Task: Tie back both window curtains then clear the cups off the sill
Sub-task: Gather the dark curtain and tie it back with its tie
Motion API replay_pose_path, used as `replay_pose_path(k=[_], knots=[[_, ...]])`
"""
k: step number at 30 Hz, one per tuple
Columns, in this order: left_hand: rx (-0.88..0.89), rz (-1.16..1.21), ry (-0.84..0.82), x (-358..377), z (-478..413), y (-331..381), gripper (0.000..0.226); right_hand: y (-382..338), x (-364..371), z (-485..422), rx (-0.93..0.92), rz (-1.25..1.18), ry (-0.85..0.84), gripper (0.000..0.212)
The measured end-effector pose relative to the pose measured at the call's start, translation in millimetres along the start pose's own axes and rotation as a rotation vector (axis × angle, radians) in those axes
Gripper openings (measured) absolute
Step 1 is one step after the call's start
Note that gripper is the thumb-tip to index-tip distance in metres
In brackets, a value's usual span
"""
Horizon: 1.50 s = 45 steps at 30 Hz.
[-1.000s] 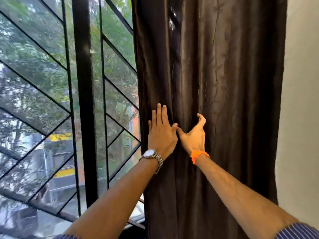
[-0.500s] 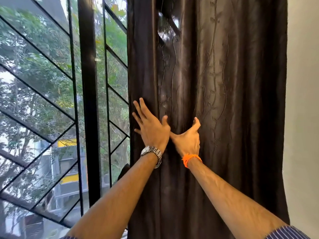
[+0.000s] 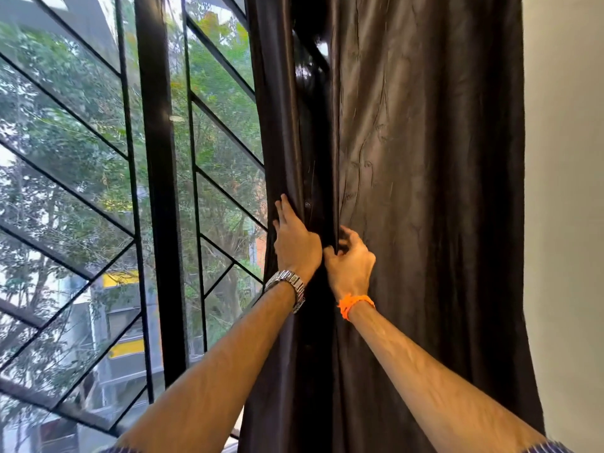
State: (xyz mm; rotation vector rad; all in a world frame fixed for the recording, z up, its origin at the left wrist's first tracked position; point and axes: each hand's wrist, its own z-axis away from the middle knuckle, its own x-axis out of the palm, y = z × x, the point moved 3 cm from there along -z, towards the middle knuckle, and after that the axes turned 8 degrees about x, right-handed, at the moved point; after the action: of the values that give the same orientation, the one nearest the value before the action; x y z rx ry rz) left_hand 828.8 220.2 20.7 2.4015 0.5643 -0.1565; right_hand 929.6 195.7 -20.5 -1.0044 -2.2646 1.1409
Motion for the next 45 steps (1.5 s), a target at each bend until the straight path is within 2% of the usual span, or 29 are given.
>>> replay_pose_path(k=[3, 4, 8, 11, 15, 17, 19, 23, 25, 27, 31, 33, 36, 39, 42, 45], knots=[[0.014, 0.071, 0.005, 5, 2, 5, 0.068, -8, -2, 9, -0.123, 0.088, -0.067, 0.010], [0.020, 0.093, -0.003, 7, 3, 7, 0.065, -9, -2, 11, -0.164, 0.133, -0.092, 0.007], [0.012, 0.221, -0.095, 9, 10, 20, 0.083, -13, -11, 19, -0.250, 0.241, -0.137, 0.009], [0.060, 0.131, -0.115, 6, 13, 30, 0.085, -13, -15, 24, -0.233, 0.192, -0.155, 0.014], [0.088, -0.061, -0.022, -1, 9, 40, 0.031, -11, -17, 24, -0.323, 0.230, -0.160, 0.009], [0.111, -0.126, 0.000, -3, 10, 43, 0.022, -13, -24, 25, -0.391, 0.257, -0.161, 0.007], [0.127, -0.152, 0.009, -2, 12, 45, 0.024, -13, -33, 24, -0.425, 0.271, -0.151, 0.003], [0.121, -0.168, -0.013, 4, 10, 41, 0.038, -19, -49, 11, -0.368, 0.147, -0.038, 0.023], [0.109, -0.167, -0.020, 8, 9, 40, 0.055, -32, -54, 3, -0.339, 0.014, 0.011, 0.023], [0.111, -0.131, -0.036, 8, 11, 41, 0.074, -52, -54, -5, -0.370, -0.055, 0.029, 0.012], [0.202, -0.134, -0.039, 6, 19, 46, 0.097, -88, -47, -22, -0.463, 0.031, 0.048, 0.014], [0.227, -0.137, -0.035, 6, 17, 44, 0.097, -98, -48, -33, -0.486, 0.098, 0.063, 0.016], [0.228, -0.106, -0.052, 4, 12, 38, 0.089, -97, -56, -58, -0.469, 0.227, 0.149, 0.031], [0.282, -0.117, -0.024, -6, 9, 29, 0.085, -78, -72, -85, -0.239, 0.264, 0.257, 0.073], [0.282, -0.136, -0.011, -17, 1, 15, 0.087, -46, -81, -99, 0.035, 0.189, 0.199, 0.114], [0.267, -0.173, 0.016, -32, -5, 5, 0.087, -17, -73, -99, 0.168, 0.094, 0.089, 0.137]])
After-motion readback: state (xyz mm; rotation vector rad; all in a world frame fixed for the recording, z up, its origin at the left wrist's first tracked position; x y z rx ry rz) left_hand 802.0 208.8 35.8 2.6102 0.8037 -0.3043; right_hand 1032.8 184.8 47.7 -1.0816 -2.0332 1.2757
